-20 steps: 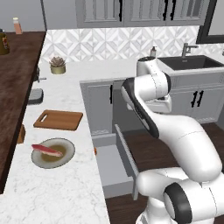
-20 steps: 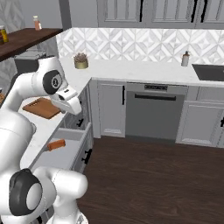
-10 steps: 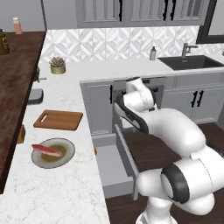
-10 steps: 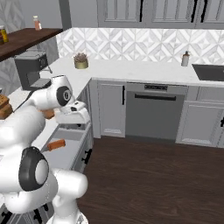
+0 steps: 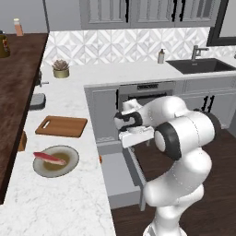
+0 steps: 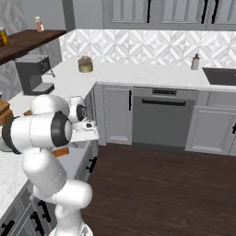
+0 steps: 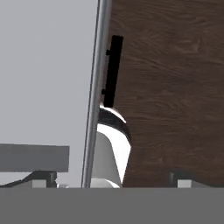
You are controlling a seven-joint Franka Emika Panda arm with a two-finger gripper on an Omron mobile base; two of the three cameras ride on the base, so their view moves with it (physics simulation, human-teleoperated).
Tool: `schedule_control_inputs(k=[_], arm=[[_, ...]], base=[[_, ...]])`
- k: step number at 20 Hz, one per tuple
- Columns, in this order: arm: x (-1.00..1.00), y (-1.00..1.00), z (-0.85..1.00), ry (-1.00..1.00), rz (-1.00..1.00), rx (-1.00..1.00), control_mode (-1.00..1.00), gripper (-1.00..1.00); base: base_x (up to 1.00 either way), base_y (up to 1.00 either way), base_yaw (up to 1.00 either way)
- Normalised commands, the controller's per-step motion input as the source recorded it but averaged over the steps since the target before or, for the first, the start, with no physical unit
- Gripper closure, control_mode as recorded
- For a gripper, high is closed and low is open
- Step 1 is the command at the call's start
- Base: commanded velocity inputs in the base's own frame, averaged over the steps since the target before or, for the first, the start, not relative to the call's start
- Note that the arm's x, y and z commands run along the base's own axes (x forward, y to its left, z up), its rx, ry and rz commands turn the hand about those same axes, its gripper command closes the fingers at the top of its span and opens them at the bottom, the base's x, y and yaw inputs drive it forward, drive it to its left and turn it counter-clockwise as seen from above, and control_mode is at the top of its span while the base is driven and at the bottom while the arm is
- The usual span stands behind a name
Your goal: Pick up the knife from the drawer and place it on the cutting board. Then place the meat from the plate to the cutting board.
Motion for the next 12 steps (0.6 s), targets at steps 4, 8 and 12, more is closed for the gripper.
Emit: schedule_control_inputs(k=[4, 8, 12], arm=[[0.42, 0.06, -0.92, 0.11, 0.01, 0.23, -1.0, -1.0], [0.43, 0.17, -0.89, 0.03, 0.0, 0.05, -1.0, -1.0], [0.42, 0.26, -0.81, 0.0, 0.0, 0.0, -1.0, -1.0]], base=[[0.0, 0.0, 0.0], [0.0, 0.0, 0.0], [0.0, 0.0, 0.0]])
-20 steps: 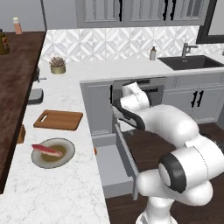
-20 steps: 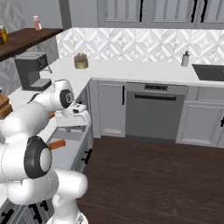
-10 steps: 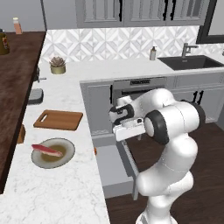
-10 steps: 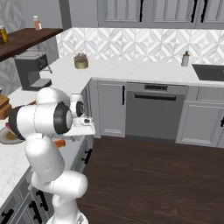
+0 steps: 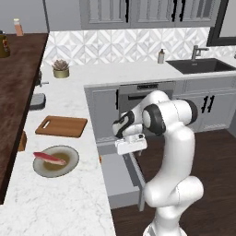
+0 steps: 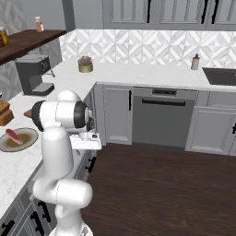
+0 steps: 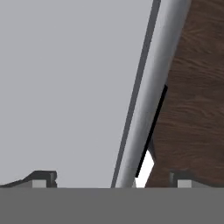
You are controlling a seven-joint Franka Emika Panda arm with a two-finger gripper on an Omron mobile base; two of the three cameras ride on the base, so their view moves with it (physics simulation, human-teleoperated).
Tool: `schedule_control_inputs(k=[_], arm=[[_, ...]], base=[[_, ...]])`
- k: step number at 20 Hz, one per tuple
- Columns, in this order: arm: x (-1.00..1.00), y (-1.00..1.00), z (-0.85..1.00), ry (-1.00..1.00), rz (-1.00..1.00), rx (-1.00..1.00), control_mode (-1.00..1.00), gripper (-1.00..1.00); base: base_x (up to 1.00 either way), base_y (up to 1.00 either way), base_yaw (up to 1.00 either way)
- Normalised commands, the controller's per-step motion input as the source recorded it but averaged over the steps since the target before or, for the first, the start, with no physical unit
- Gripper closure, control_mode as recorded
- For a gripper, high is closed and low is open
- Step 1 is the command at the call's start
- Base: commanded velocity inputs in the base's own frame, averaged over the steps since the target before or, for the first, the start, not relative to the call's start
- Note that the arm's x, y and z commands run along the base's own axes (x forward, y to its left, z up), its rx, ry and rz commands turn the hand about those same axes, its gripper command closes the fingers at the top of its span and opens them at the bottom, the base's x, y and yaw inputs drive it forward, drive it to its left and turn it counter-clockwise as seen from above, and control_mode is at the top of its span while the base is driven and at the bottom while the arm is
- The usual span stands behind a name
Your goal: Pick up the knife from the drawer and place it on the cutting board. Then place the meat from the plate to the cutting board.
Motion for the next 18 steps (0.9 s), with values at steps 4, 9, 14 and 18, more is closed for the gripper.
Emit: schedule_control_inputs(k=[4, 9, 14, 18], arm=[[0.27, 0.08, -0.76, 0.0, 0.01, -0.02, -1.0, -1.0], [-0.09, -0.81, -0.57, -0.04, 0.06, -0.03, -1.0, -1.0], [-0.46, -1.0, -0.38, 0.0, 0.07, -0.04, -1.0, -1.0], [-0.76, -1.0, -0.22, -0.06, 0.08, -0.01, -1.0, -1.0]], base=[[0.0, 0.0, 0.0], [0.0, 0.0, 0.0], [0.0, 0.0, 0.0], [0.0, 0.0, 0.0]])
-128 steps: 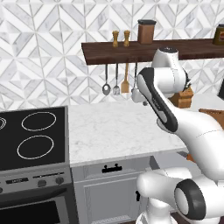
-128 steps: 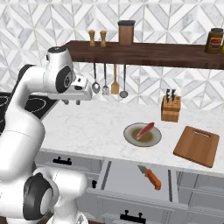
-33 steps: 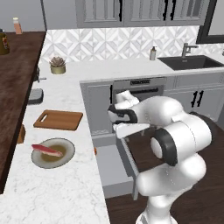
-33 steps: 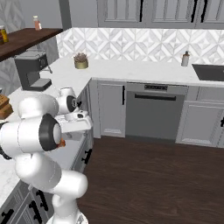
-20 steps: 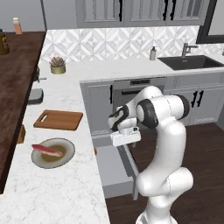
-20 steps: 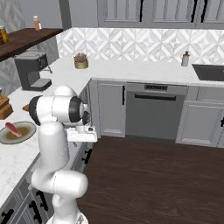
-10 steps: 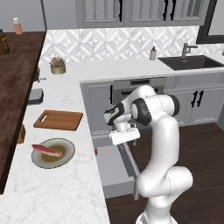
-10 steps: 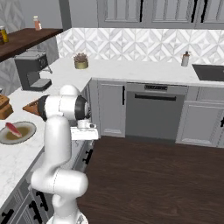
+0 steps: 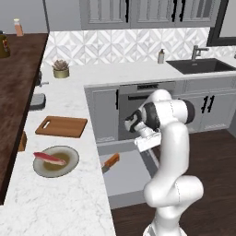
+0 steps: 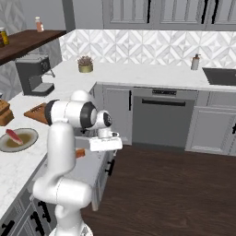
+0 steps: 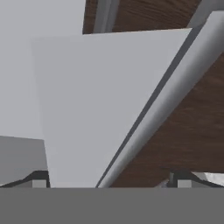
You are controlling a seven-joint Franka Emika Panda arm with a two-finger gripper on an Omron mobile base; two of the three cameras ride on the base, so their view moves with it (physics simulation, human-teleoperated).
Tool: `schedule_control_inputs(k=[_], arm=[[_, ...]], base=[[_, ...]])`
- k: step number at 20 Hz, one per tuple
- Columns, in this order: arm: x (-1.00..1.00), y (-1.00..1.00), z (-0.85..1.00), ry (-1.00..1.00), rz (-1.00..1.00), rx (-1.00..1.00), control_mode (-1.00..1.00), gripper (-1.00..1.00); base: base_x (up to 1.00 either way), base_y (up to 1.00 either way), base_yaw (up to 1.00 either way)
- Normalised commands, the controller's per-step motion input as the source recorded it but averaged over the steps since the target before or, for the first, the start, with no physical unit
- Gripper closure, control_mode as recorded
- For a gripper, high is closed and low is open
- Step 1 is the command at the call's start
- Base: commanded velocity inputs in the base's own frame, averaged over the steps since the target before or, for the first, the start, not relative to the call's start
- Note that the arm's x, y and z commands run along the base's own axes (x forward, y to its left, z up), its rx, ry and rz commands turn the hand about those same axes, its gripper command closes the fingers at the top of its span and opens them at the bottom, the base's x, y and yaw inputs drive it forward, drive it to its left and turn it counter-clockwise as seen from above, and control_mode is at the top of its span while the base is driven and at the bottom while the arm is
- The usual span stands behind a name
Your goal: Pick up the knife from the drawer and place it on the cutting board. Then place the meat from the plate to the cutting board.
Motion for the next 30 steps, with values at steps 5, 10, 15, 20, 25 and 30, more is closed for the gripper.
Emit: schedule_control_inputs(k=[5, 10, 15, 20, 25, 30], arm=[[-1.0, -1.0, -0.03, -0.26, 0.07, 0.0, -1.0, -1.0], [-0.81, -1.0, 0.39, -0.36, 0.01, 0.07, -1.0, -1.0], [-0.13, -0.88, 1.0, -0.42, 0.0, 0.36, -1.0, -1.0], [0.04, 0.39, 1.0, -0.37, 0.0, 0.36, -1.0, -1.0], [0.03, 0.94, 1.0, -0.29, -0.16, 0.08, -1.0, -1.0], [0.04, 1.0, 0.54, -0.12, -0.5, -0.05, -1.0, -1.0]], base=[[0.0, 0.0, 0.0], [0.0, 0.0, 0.0], [0.0, 0.0, 0.0], [0.0, 0.0, 0.0], [0.0, 0.0, 0.0], [0.0, 0.0, 0.0]])
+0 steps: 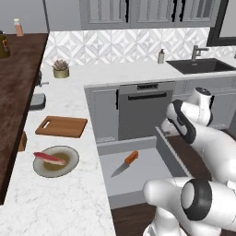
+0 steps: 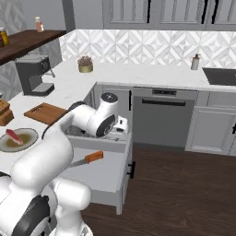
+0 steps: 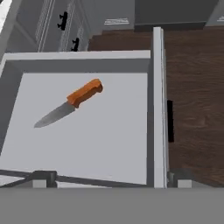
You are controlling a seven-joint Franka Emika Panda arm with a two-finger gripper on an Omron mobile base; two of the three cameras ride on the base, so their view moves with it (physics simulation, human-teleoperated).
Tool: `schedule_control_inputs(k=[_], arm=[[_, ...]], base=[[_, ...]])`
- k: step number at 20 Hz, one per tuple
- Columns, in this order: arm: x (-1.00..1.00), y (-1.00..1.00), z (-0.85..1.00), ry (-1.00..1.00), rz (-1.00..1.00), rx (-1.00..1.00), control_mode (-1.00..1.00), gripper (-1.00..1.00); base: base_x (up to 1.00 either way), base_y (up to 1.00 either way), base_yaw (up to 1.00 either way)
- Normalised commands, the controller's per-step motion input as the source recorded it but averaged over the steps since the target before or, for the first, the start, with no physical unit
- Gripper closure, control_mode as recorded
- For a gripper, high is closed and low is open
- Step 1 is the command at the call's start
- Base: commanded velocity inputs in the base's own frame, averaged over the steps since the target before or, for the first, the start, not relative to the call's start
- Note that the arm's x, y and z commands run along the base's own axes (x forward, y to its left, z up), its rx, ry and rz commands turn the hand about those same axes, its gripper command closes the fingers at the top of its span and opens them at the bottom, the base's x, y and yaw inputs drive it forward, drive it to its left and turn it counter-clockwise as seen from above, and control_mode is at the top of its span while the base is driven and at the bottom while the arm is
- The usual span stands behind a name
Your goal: Pick up the knife from the drawer and place it on the cutting board. Then place the meat from the plate to the cutting board.
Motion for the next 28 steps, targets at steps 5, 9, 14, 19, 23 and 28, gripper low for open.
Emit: schedule_control_inputs(k=[5, 9, 14, 19, 23, 28], arm=[[0.38, 0.91, -0.12, 0.03, -0.24, -0.02, -1.0, -1.0], [0.0, 0.03, -0.01, -0.01, 0.77, -0.01, -1.0, -1.0], [0.14, -0.02, -0.08, 0.02, 0.88, -0.03, -1.0, -1.0], [0.81, 0.13, -0.19, 0.09, 0.53, -0.17, -1.0, -1.0], [0.98, 0.58, -0.33, 0.26, 0.27, -0.35, -1.0, -1.0], [0.41, 0.16, -0.09, 0.15, 0.18, -0.11, -1.0, -1.0]], base=[[0.0, 0.0, 0.0], [0.0, 0.0, 0.0], [0.0, 0.0, 0.0], [0.0, 0.0, 0.0], [0.0, 0.0, 0.0], [0.0, 0.0, 0.0]])
